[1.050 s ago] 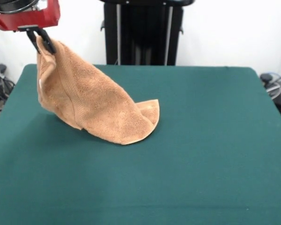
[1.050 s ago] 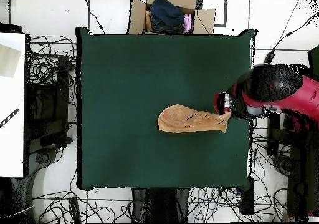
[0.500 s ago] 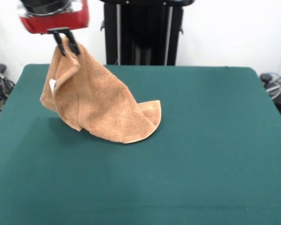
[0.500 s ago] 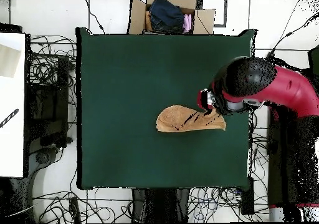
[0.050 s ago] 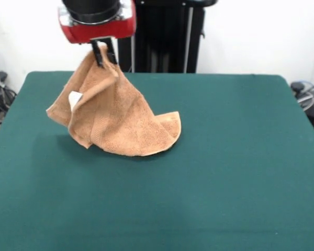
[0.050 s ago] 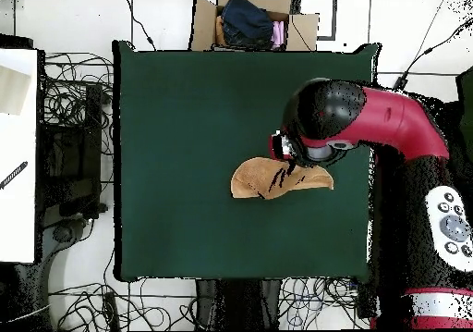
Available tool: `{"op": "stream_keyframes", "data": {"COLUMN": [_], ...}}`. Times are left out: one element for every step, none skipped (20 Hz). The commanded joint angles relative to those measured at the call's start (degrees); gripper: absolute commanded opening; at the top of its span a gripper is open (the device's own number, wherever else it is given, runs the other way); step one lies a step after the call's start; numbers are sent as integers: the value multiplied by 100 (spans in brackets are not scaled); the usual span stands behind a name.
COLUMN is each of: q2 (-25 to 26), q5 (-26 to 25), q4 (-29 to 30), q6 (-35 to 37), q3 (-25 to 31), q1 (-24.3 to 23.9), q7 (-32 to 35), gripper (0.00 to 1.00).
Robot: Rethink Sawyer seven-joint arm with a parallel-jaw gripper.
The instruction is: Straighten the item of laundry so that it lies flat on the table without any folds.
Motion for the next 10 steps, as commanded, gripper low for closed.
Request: {"op": "stream_keyframes", "data": {"q2": [171,209,238,254,270,287,310,338,374,398], "q5": [-291,-292,-288,-297,-308,-320,-314,-323,-304,-308], "q4": [735,735,752,776,789,802,816,816,824,827], "q6": [-693,-757,-824,-916,-999,-1082,-1158,-1251,-1315,-1392], "q3": [-136,-155,-180,-212,-248,-285,-317,-350,-376,-406], "q1": [352,392,428,474,523,572,614,661,699,744], "q7": [597,655,721,783,847,911,972,1032,1083,1133], "gripper": [0,0,0,0,0,0,0,0,0,0]}}
